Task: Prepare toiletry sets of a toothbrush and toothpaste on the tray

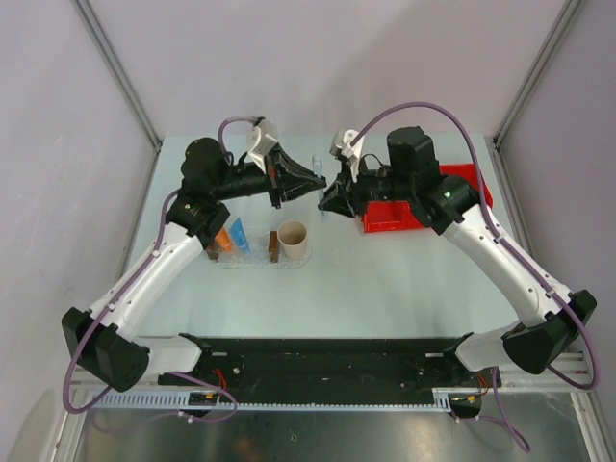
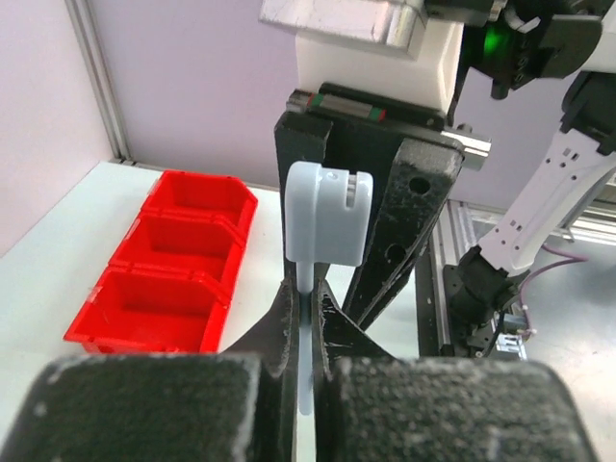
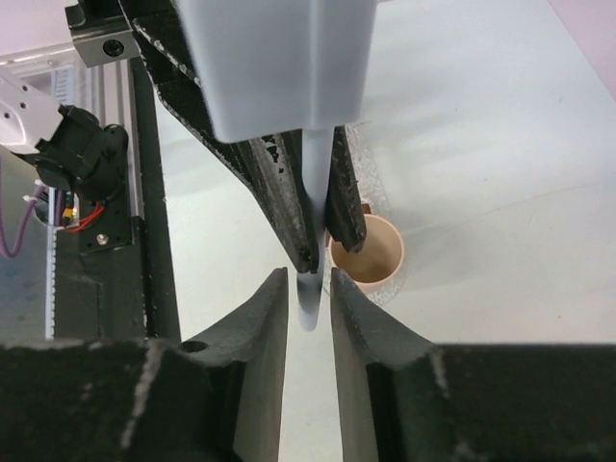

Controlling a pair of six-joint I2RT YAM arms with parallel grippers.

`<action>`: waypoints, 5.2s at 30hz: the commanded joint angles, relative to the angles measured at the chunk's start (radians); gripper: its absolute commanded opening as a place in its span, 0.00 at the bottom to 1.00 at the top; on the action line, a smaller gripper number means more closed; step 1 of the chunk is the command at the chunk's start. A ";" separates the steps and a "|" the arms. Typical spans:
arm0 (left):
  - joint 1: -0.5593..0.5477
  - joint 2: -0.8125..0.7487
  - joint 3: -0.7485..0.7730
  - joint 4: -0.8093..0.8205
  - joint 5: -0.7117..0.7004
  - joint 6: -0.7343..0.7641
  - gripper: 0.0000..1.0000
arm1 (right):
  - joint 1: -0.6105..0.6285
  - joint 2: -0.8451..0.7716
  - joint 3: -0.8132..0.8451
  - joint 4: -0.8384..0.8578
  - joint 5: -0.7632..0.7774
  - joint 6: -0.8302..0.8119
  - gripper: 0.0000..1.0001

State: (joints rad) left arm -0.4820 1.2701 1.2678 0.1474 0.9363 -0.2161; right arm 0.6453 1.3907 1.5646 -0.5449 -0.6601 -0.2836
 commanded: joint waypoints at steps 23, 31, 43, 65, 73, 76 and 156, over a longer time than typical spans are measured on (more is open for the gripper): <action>0.155 -0.285 -0.390 -0.043 -0.583 0.259 0.00 | -0.081 -0.064 -0.067 0.025 0.067 -0.012 0.49; 0.161 -0.322 -0.522 0.035 -0.746 0.222 0.00 | -0.134 -0.064 -0.100 0.033 0.047 -0.008 0.48; 0.163 -0.368 -0.662 0.145 -0.852 0.187 0.00 | -0.176 -0.013 -0.107 0.045 0.017 0.006 0.47; 0.163 -0.318 -0.752 0.245 -0.846 0.170 0.00 | -0.203 0.010 -0.113 0.045 0.001 0.012 0.47; 0.161 -0.288 -0.768 0.294 -0.829 0.172 0.00 | -0.202 0.013 -0.118 0.037 -0.003 0.009 0.47; 0.161 -0.273 -0.769 0.302 -0.827 0.175 0.00 | -0.203 0.014 -0.118 0.040 -0.003 0.009 0.47; 0.161 -0.098 -0.791 0.385 -0.841 0.215 0.00 | -0.216 0.030 -0.121 0.022 -0.026 -0.006 0.47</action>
State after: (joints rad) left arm -0.3244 1.1629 0.4397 0.5392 0.0814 -0.0166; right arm 0.4343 1.4178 1.4399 -0.5419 -0.6643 -0.2852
